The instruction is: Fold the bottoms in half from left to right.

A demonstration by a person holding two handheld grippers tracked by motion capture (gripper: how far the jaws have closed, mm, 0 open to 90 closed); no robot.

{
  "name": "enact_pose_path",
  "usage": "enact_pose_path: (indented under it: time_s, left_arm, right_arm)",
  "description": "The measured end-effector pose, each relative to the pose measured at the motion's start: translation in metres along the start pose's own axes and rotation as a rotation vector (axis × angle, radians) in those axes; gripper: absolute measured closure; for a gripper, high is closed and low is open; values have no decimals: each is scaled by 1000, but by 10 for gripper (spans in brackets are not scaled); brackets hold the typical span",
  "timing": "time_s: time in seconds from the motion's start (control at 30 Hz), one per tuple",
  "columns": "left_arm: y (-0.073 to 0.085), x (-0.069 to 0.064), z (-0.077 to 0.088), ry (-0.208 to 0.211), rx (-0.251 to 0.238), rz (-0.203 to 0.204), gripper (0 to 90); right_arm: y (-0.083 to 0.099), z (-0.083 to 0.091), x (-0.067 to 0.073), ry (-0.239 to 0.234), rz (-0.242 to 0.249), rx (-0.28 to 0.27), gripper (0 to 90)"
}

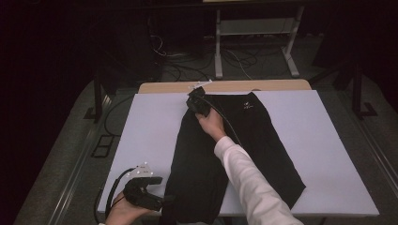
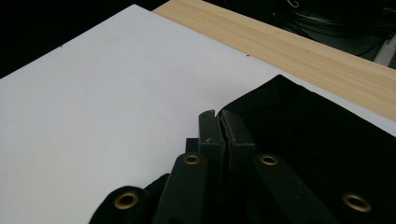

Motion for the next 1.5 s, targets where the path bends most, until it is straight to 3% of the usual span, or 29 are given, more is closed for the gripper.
enact_pose_path:
  time_s: [0.27, 0.43, 0.57, 0.63, 0.7, 0.73, 0.87, 1.07, 1.3, 1.5]
  left_arm:
    - [3, 5, -4, 45, 62, 43, 172]
    - [3, 8, -3, 71, 63, 56, 361]
    - [3, 10, -4, 66, 66, 78, 523]
    - [3, 13, -4, 62, 69, 101, 556]
    - [2, 17, -5, 77, 82, 152, 658]
    - [2, 19, -5, 73, 87, 157, 748]
    - [1, 22, -7, 52, 99, 142, 876]
    - [0, 19, -7, 51, 104, 109, 892]
    - [-16, 15, 7, 90, 35, 94, 893]
    - [-21, 9, 8, 118, 15, 85, 893]
  right_arm:
    - [0, 0, 0, -4, 0, -5, 865]
    - [0, 1, 0, -7, 2, -9, 865]
    - [1, 1, 0, -10, 1, -12, 865]
    - [1, 1, 0, -9, 3, -12, 865]
    - [2, 1, -1, -10, 2, -11, 865]
    - [2, 1, -1, -11, 2, -11, 865]
    - [2, 1, -2, -12, 3, -13, 865]
    - [2, 2, -4, -12, -4, -13, 865]
    - [-3, 10, -10, -7, -14, -24, 865]
    - [-7, 19, -19, -5, -31, -35, 865]
Point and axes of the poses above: each handheld gripper's, and its own axes: z roughly backward along the jaws, y roughly out of its underside, x roughly to its left, the point moved 2 cm from there along -z, roughly forward along the jaws, and after that the axes turned 4 degrees about -y, right-handed, at the moved point
